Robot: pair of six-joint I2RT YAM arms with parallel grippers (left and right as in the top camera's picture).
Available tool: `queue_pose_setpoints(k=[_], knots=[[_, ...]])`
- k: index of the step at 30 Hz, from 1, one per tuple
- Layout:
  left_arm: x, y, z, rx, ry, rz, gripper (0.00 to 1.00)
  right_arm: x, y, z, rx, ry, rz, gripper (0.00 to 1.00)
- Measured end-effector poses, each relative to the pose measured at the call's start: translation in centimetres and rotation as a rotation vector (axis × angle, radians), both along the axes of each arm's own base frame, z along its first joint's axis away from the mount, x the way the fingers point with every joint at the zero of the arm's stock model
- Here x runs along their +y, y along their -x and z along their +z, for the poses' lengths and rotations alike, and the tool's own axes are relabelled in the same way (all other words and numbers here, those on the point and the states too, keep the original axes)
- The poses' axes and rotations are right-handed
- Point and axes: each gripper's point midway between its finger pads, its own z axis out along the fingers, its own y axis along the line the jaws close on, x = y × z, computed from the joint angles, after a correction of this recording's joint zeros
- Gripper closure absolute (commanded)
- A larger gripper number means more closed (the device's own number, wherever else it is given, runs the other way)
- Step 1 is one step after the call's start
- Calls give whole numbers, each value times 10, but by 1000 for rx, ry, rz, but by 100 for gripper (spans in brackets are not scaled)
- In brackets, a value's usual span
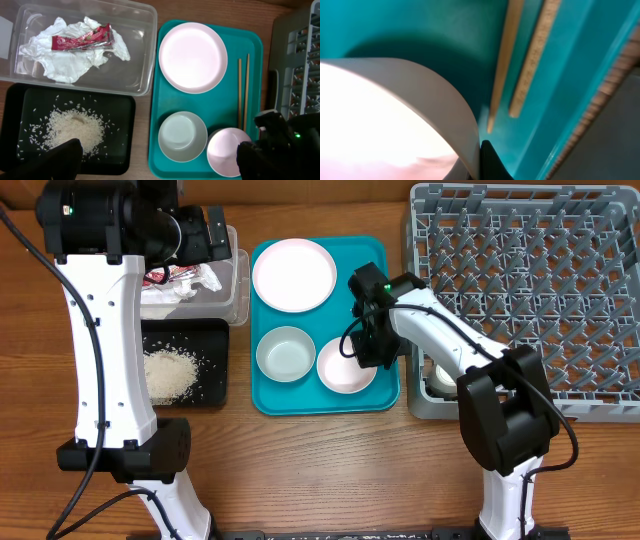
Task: Sort waste into correct bins and load items into the dishwasher
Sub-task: 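Reach the right gripper to the pink-rimmed bowl and grasp it, then carry the pink-rimmed bowl into the dish rack with the right gripper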
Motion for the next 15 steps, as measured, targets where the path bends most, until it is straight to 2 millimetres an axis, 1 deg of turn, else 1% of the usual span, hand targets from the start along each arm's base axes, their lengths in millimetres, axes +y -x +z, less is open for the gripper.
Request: queue_pose_setpoints(k=[2, 5, 6, 7, 8, 11, 13, 14, 15], knots=[[0, 0, 0, 0, -1, 0, 0, -1, -2, 13, -11, 7, -2, 96], [0, 0, 0, 0, 0, 0, 0, -5, -11, 47, -76, 19, -9, 96], [0, 0, 0, 0, 0, 0, 0, -7, -17, 64, -120, 23, -19, 96], [0, 0, 0, 0, 0, 0, 0, -11, -25, 86, -182, 34, -40, 96], [0, 0, 0, 0, 0, 0, 0, -15, -31, 102, -233, 40, -56, 96], [0, 0, 0, 0, 0, 0, 0, -35, -61, 163, -468, 79, -132, 96], [0, 0, 0, 0, 0, 0, 0, -55, -83, 201, -641, 131, -205, 96], [0, 0, 0, 0, 0, 0, 0, -68, -95, 219, -733, 170, -254, 96], [0, 0, 0, 0, 0, 0, 0, -84, -111, 240, -846, 219, -320, 96]])
